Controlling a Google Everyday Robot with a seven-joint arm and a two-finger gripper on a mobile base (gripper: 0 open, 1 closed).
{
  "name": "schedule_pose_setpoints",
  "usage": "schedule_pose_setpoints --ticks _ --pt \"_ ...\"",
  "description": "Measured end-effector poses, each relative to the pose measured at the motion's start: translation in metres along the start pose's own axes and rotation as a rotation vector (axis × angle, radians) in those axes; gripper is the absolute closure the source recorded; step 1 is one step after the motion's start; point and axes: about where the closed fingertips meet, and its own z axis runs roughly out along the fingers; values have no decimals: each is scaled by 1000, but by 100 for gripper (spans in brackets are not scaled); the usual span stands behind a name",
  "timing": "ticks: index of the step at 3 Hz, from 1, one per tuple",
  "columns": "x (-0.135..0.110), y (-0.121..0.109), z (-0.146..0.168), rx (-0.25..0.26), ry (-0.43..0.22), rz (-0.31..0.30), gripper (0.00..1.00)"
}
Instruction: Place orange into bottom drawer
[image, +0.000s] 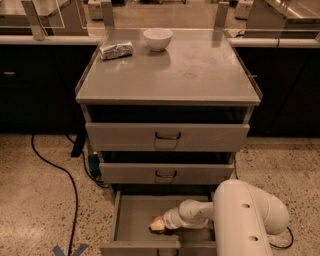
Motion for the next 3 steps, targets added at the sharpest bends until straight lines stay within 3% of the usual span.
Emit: schedule_pose_setpoints --ticks 1,3 --pt "-13 -17 13 21 -6 23 100" --pt "1 -21 33 10 33 72 100"
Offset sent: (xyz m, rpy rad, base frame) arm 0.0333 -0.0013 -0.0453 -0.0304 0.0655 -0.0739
